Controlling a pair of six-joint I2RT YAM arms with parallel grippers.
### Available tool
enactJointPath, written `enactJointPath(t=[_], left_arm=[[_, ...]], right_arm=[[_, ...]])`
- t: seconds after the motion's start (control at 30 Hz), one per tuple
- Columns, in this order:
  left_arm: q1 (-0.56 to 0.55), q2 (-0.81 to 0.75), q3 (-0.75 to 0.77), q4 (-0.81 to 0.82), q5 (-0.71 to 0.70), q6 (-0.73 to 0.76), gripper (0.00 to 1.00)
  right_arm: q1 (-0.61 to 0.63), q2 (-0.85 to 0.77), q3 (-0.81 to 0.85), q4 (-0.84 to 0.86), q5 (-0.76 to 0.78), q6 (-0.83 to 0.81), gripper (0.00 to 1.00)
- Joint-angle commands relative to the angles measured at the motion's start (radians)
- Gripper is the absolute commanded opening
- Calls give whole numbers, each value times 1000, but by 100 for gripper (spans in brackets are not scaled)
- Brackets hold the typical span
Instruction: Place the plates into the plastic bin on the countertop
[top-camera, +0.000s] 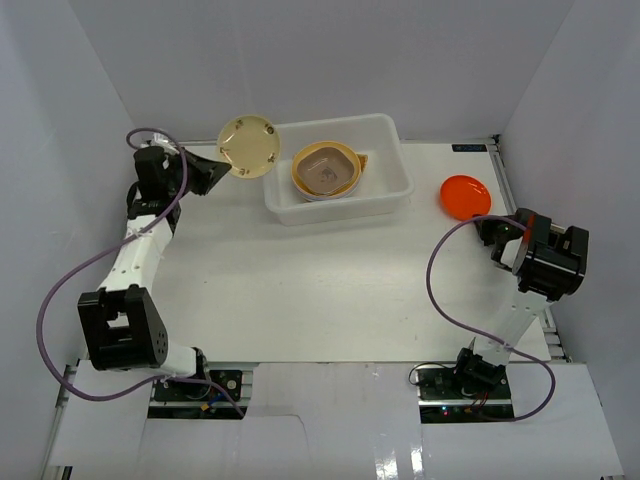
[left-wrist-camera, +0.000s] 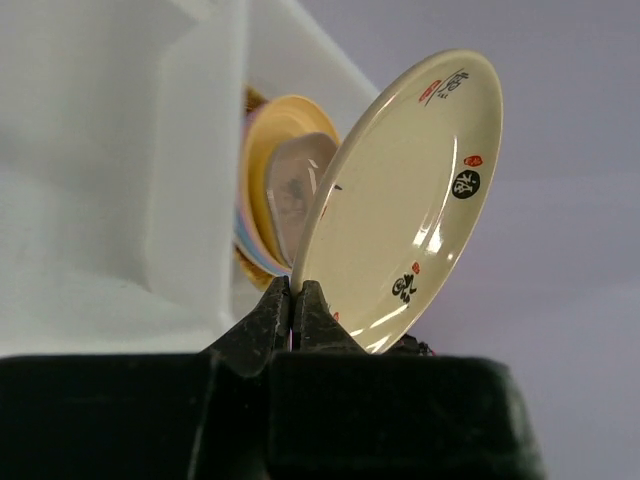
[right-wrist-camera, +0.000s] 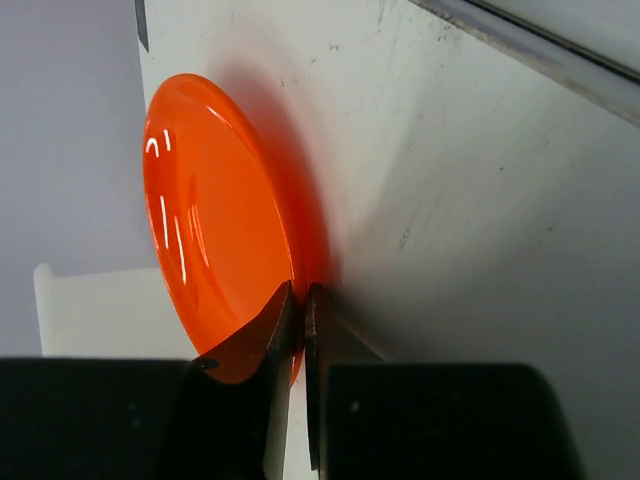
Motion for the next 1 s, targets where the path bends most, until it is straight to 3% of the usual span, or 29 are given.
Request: enactJointPath(t=[0.0,0.13,0.3,0.53,0.73,0.87,0.97], left_arm=[[-75,28,125,-34,-34,36,0],[-242,134,237,-57,-106,44,0],[-361,315,428,-92,-149,49,0],[-402,582,635,-163,-151,49,0],[-410,657,668,-181,-161,59,0],[-410,702,711,-218,-119,87,31],[-411,687,711,-219,-112,101,45]], right_arm=[[-5,14,-13,94,-6,19,8],[-3,-65,-81,199,-20,51,8],[15,-237,-147,265,-74,60,8],[116,-487,-179,217,-82,21,8],[364,-575,-27,32,-16,-148,8],[497,-521,111,-124,50,-255,8],[558,-478,187,-152,92,-265,8]])
